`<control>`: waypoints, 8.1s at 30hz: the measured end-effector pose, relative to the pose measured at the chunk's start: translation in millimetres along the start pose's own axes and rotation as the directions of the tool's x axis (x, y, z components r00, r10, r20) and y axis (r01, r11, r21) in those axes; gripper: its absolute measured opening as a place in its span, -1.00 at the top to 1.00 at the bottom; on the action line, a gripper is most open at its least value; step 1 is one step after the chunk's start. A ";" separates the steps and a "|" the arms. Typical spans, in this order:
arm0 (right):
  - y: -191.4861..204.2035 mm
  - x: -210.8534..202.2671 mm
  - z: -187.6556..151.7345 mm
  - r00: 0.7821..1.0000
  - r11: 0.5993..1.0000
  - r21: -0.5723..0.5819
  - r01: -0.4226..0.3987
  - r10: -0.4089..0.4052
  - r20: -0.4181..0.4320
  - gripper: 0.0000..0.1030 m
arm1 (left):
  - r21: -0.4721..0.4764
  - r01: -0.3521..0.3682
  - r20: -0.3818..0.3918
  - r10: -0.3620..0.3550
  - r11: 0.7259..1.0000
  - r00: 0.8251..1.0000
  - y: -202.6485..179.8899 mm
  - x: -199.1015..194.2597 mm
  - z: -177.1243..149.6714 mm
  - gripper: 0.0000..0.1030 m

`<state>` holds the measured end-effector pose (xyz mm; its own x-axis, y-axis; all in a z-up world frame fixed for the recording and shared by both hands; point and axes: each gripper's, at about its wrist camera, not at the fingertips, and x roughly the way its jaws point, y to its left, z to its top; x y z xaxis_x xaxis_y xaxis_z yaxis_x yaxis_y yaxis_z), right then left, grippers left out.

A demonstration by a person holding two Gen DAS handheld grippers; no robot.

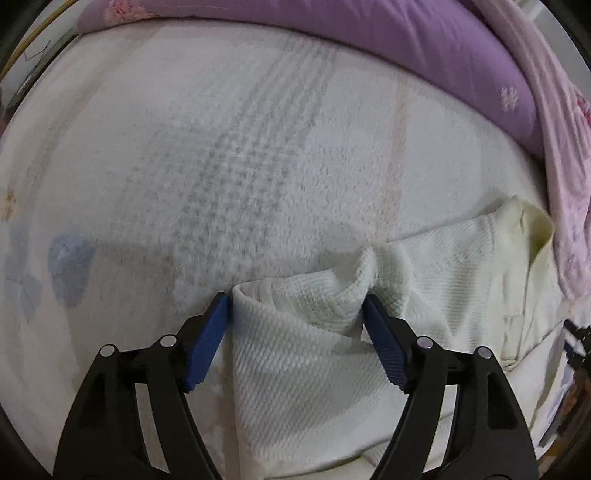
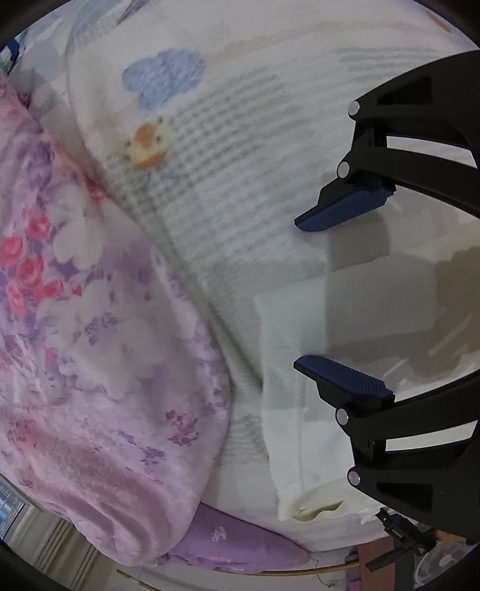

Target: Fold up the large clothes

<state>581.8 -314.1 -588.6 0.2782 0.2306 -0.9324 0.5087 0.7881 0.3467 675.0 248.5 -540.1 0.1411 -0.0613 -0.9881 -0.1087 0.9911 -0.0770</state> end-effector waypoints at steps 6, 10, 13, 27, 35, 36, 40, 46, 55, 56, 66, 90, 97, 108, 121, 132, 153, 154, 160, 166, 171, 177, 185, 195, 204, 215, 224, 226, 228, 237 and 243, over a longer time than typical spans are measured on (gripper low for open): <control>4.7 4.1 4.3 0.994 0.994 -0.004 -0.108 0.108 0.009 0.25 | 0.038 -0.023 0.027 0.022 0.999 0.999 -15.0 4.7 3.0 -0.07; 21.1 7.1 1.2 0.997 0.994 -0.077 -0.081 0.080 -0.007 0.77 | 0.064 0.017 0.052 -0.021 0.998 0.998 -28.5 -6.5 -2.1 0.67; 26.0 -13.2 -7.0 0.992 0.990 -0.096 -0.101 0.107 0.060 0.85 | 0.040 0.036 0.114 -0.040 0.999 0.993 -25.0 -29.5 -9.1 0.71; 1.1 -170.2 -112.4 0.916 0.952 -0.129 -0.279 0.304 0.262 0.87 | -0.014 0.160 0.296 -0.149 0.987 0.944 0.9 -185.7 -139.3 0.72; -47.6 -243.6 -223.4 0.943 0.959 -0.149 -0.241 0.268 0.199 0.87 | -0.091 0.152 0.242 -0.126 0.984 0.962 42.7 -225.3 -265.0 0.71; -58.0 -246.0 -243.1 0.954 0.966 -0.143 -0.216 0.240 0.178 0.87 | -0.107 0.153 0.233 -0.125 0.983 0.965 49.2 -224.7 -279.2 0.71; -91.3 -226.2 -306.2 0.989 0.985 -0.118 -0.127 0.135 0.059 0.87 | -0.233 0.142 0.143 -0.110 0.962 0.984 82.4 -205.3 -348.2 0.70; -139.2 -168.6 -370.1 0.989 0.999 0.026 0.040 -0.036 -0.140 0.76 | -0.391 0.141 0.032 -0.140 0.910 0.990 108.2 -165.9 -414.9 0.43; -150.5 -188.9 -380.4 0.973 0.928 0.326 -0.178 0.216 -0.084 -0.31 | -0.588 0.314 0.167 -0.268 0.746 0.949 135.8 -191.0 -460.5 -0.16; -148.8 -186.1 -379.6 0.971 0.923 0.338 -0.185 0.224 -0.080 -0.31 | -0.584 0.338 0.186 -0.284 0.738 0.941 133.5 -192.9 -459.7 -0.30; -150.2 -142.8 -370.2 0.958 0.817 0.530 -0.228 0.286 -0.029 -0.18 | -0.649 0.399 0.184 -0.376 0.647 0.908 105.0 -148.8 -441.2 -0.60; -132.0 -115.3 -377.6 0.977 0.976 0.169 0.140 -0.109 -0.182 0.72 | -0.424 0.062 -0.104 -0.116 0.904 0.988 114.7 -115.4 -476.6 0.60; -93.1 -175.2 -358.4 0.964 0.968 -0.045 0.248 -0.251 -0.091 0.55 | -0.427 0.183 -0.029 -0.216 0.886 0.976 124.0 -149.2 -486.2 -0.23; 131.2 -102.0 -324.9 0.997 0.862 -0.506 -0.026 0.057 0.045 1.00 | -0.492 0.197 -0.018 -0.237 0.848 0.971 151.5 -118.9 -486.7 -0.32; 119.1 -31.7 -377.7 0.972 0.924 -0.382 -0.027 -0.064 -0.224 0.99 | -0.445 0.230 -0.081 -0.294 0.866 0.952 130.2 -84.2 -472.8 -0.47; 82.4 -43.3 -437.3 0.985 0.967 -0.255 0.018 -0.062 -0.163 1.00 | -0.377 0.303 -0.123 -0.372 0.875 0.920 141.2 -76.2 -465.6 -0.50; 54.8 -74.5 -500.2 0.983 0.906 -0.416 -0.082 0.004 -0.185 0.64 | -0.336 0.285 -0.122 -0.342 0.898 0.932 108.0 -88.3 -501.8 0.71; 58.6 -80.2 -503.4 0.983 0.893 -0.437 -0.103 0.024 -0.183 0.56 | -0.314 0.275 -0.118 -0.325 0.909 0.938 105.1 -97.4 -501.5 0.73; 87.8 -118.7 -536.3 0.972 0.770 -0.595 -0.230 0.151 -0.180 -0.01 | -0.223 0.343 -0.055 -0.363 0.912 0.930 66.4 -154.5 -482.9 0.82; 126.4 -125.9 -582.7 0.964 0.643 -0.722 -0.255 0.229 -0.136 -0.27 | -0.158 0.381 -0.065 -0.395 0.911 0.917 30.7 -176.8 -464.0 0.82; 152.4 -91.0 -578.1 0.954 0.701 -0.650 -0.293 0.261 -0.149 -0.27 | -0.141 0.391 -0.102 -0.406 0.909 0.908 30.9 -172.3 -462.3 0.82; 168.3 -75.8 -568.8 0.941 0.728 -0.597 -0.336 0.274 -0.196 0.33 | -0.142 0.435 -0.149 -0.453 0.889 0.879 33.1 -164.8 -452.5 0.82; 156.9 -95.7 -532.5 0.948 0.832 -0.455 -0.318 0.270 -0.169 0.78 | -0.054 0.421 -0.121 -0.425 0.905 0.897 25.4 -204.4 -439.1 -0.32; 48.8 -149.3 -461.7 0.870 0.870 -0.014 -0.492 0.491 -0.040 0.82 | 0.042 0.352 0.194 -0.353 0.935 0.915 -21.3 -264.3 -422.7 -0.35; -93.6 -209.1 -418.7 0.855 0.820 0.242 -0.518 0.485 0.186 0.83 | 0.020 0.374 0.077 -0.374 0.927 0.924 -96.7 -213.7 -438.1 -0.42; -194.7 -144.9 -431.5 0.942 0.823 0.474 -0.313 0.332 0.047 0.69 | -0.068 0.299 -0.189 -0.307 0.952 0.933 -146.1 -95.0 -473.6 -0.45; -212.0 -174.4 -413.6 0.985 0.926 0.354 -0.130 0.162 -0.064 0.43 | -0.088 0.322 -0.211 -0.333 0.943 0.919 -147.5 -79.8 -487.1 -0.59; -193.5 -195.2 -399.1 0.989 0.963 0.229 -0.140 0.147 -0.010 0.43 | -0.112 0.318 -0.222 -0.336 0.941 0.915 -145.1 -74.7 -492.9 -0.61; -171.3 -203.0 -382.2 0.985 0.977 0.128 -0.171 0.169 0.023 0.43 | -0.127 0.312 -0.226 -0.334 0.941 0.915 -143.8 -69.7 -496.2 -0.63; -86.0 -112.9 -292.3 0.974 0.968 -0.126 -0.217 0.206 -0.096 1.00 | -0.063 0.292 -0.236 -0.298 0.954 0.925 -156.8 -64.2 -495.2 -0.65; -141.8 -100.8 -322.0 0.973 0.985 0.002 -0.175 0.173 -0.152 1.00 | -0.147 0.348 -0.234 -0.375 0.926 0.897 -140.1 -61.6 -505.4 -0.65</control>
<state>219.3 -265.4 -576.6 0.2346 0.4477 -0.8629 0.4534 0.7348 0.5045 184.2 53.6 -535.8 -0.0627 -0.4541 -0.8888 -0.1963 0.8787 -0.4351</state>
